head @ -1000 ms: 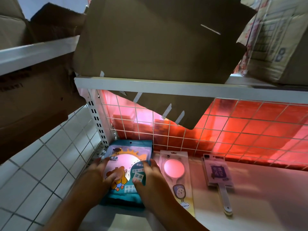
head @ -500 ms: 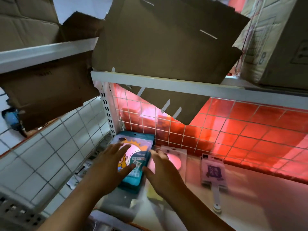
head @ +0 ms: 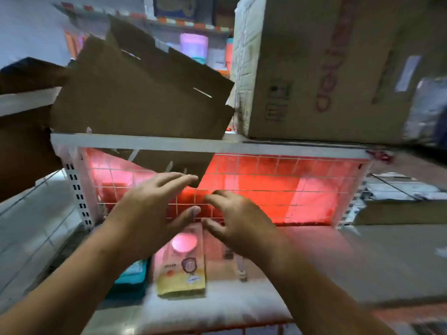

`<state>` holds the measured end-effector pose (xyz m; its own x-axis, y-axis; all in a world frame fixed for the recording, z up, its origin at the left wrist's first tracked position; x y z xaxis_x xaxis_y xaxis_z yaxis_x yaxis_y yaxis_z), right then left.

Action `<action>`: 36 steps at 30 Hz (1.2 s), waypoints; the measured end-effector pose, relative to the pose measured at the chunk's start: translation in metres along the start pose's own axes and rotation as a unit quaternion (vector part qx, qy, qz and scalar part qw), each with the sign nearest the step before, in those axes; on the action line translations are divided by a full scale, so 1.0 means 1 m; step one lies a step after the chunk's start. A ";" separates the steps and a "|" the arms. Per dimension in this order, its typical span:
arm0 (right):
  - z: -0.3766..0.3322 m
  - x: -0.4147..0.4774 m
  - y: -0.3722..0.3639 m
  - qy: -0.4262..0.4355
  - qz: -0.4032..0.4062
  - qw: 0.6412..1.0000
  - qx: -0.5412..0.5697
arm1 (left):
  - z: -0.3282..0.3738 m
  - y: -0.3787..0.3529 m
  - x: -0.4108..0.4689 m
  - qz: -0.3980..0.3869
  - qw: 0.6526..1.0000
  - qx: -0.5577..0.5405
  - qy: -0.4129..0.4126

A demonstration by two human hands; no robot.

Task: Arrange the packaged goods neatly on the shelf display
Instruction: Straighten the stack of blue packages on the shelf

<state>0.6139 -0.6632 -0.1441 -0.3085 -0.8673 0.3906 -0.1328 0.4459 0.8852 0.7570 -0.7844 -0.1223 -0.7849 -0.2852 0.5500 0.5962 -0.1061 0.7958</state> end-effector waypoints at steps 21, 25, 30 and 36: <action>0.076 -0.268 0.341 -0.263 0.220 0.910 -0.235 | 0.398 -0.005 0.125 0.028 0.906 -0.236 -0.351; 0.111 -0.348 0.394 -0.319 0.214 0.886 -0.260 | 0.495 -0.028 0.127 0.002 0.893 -0.253 -0.373; 0.152 -0.437 0.459 -0.385 0.201 0.856 -0.282 | 0.615 -0.061 0.130 -0.032 0.882 -0.246 -0.400; 0.185 -0.513 0.519 -0.452 0.189 0.819 -0.298 | 0.721 -0.106 0.148 -0.080 0.875 -0.273 -0.393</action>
<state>0.5293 0.0540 0.0678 -0.8290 -0.0541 0.5566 0.5332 0.2236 0.8159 0.4561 -0.1290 0.0571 -0.6114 0.4946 0.6178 0.2920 -0.5846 0.7570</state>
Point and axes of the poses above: each hand's wrist, its own x-axis towards the middle knuckle, its own y-axis out of the back of the hand, z = x × y, the point moved 3 cm from there along x, towards the middle knuckle, and after that the axes turned 1 degree about z, right-handed, at the moved point
